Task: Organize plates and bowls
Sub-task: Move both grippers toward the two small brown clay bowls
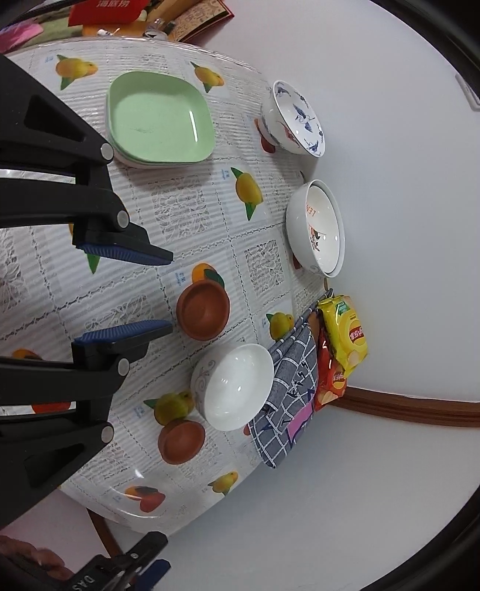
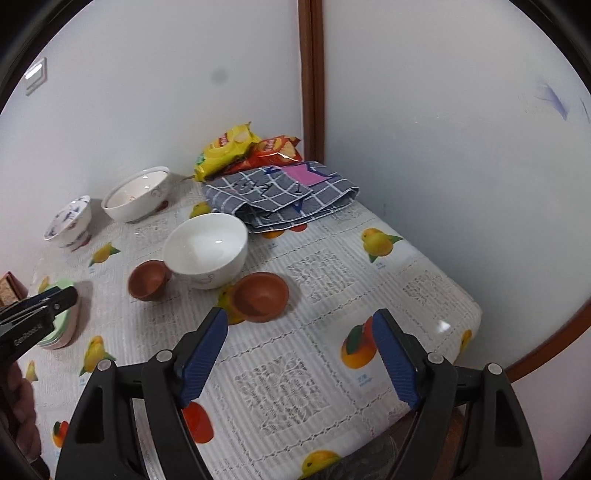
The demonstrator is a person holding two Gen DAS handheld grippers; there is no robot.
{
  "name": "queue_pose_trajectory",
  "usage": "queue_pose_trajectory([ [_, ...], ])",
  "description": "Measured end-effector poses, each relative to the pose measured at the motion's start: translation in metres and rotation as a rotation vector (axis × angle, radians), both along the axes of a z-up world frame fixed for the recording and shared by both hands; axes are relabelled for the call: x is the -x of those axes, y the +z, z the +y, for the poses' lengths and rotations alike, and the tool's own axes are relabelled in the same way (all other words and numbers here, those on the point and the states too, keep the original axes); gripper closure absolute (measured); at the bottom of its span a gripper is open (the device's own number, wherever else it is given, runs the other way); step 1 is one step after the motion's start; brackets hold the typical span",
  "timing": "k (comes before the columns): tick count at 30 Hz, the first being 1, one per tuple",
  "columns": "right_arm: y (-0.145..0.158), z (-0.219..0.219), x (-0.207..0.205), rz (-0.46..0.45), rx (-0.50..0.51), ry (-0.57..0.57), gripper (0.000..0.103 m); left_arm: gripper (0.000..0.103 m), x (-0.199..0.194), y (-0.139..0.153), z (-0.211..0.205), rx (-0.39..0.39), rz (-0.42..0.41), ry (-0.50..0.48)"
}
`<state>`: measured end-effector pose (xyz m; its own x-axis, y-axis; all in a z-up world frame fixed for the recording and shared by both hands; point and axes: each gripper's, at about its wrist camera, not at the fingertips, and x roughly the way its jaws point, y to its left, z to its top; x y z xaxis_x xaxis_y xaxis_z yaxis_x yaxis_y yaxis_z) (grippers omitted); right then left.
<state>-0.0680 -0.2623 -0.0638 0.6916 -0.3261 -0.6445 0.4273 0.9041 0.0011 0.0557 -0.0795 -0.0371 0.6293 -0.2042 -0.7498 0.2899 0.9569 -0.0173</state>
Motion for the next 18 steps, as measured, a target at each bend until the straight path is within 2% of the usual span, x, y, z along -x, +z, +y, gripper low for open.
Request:
queue_pose_trajectory([
  [5, 0.001, -0.007, 0.001, -0.006, -0.024, 0.043, 0.023, 0.074, 0.010, 0.003, -0.005, -0.001, -0.036, 0.033],
  [10, -0.005, -0.018, -0.015, 0.039, 0.004, 0.081, 0.024, 0.074, 0.000, -0.005, -0.008, 0.003, 0.001, 0.071],
  [13, -0.012, -0.028, -0.029, 0.046, -0.032, 0.104, 0.030, 0.074, -0.014, -0.012, -0.009, -0.009, 0.043, 0.082],
  [18, -0.031, -0.042, -0.055, 0.069, -0.080, 0.109, 0.030, 0.074, -0.041, -0.027, -0.008, -0.032, 0.077, 0.105],
])
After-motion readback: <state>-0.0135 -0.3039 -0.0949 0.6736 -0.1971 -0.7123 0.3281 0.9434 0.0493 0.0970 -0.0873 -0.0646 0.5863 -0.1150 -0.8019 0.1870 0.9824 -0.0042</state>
